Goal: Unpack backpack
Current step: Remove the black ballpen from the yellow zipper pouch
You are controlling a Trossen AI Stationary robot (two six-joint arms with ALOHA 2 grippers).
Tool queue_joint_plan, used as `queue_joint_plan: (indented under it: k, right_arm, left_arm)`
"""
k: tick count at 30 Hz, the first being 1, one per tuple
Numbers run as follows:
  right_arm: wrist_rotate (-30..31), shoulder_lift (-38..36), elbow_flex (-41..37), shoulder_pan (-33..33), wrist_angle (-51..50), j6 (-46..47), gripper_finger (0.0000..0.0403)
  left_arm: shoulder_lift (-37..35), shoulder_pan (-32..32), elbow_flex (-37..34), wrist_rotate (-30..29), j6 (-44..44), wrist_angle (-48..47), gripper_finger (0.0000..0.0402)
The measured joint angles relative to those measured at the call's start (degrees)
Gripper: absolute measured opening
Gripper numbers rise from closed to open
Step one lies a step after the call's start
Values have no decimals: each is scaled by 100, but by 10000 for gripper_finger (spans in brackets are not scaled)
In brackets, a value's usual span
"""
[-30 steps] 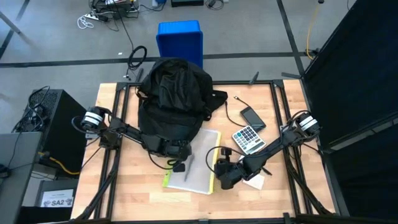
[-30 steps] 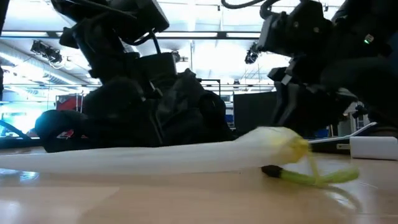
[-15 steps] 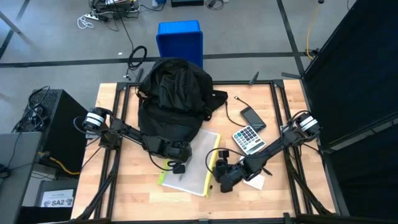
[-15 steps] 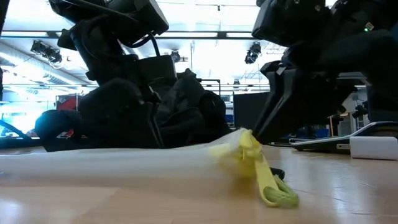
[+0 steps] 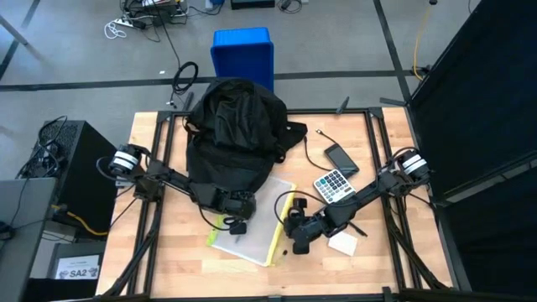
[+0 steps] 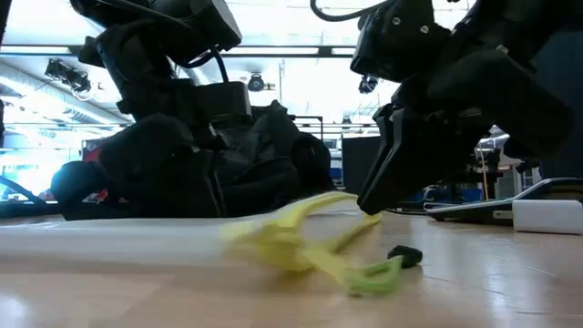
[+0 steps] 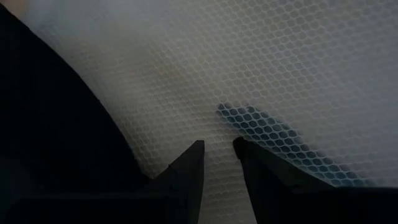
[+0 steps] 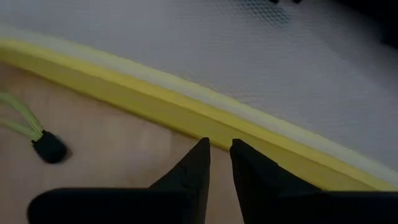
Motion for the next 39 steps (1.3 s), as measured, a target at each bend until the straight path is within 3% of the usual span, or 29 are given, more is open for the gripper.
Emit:
queue_joint_plan:
  k: [11, 17, 23, 27, 33, 39]
  right_arm:
    - [-37, 7, 2, -151, 33, -2, 45]
    - [-37, 9, 2, -213, 33, -2, 46]
    - [-129, 11, 2, -218, 43, 2, 38]
    - [-170, 11, 1, -203, 55, 4, 36]
    - [-170, 13, -2, -178, 62, 105, 43]
    - [-173, 13, -7, -133, 55, 156, 50]
  left_arm:
    - [-70, -63, 263, -81, -402, -868, 87]
    - [-92, -274, 671, -464, -406, -1391, 87]
    - [-92, -522, 519, -872, -817, -2119, 87]
    - [-96, -551, 220, -942, -1007, -1675, 87]
    - [-143, -487, -200, -858, -619, -685, 87]
    - [-480, -256, -902, -498, -411, 607, 87]
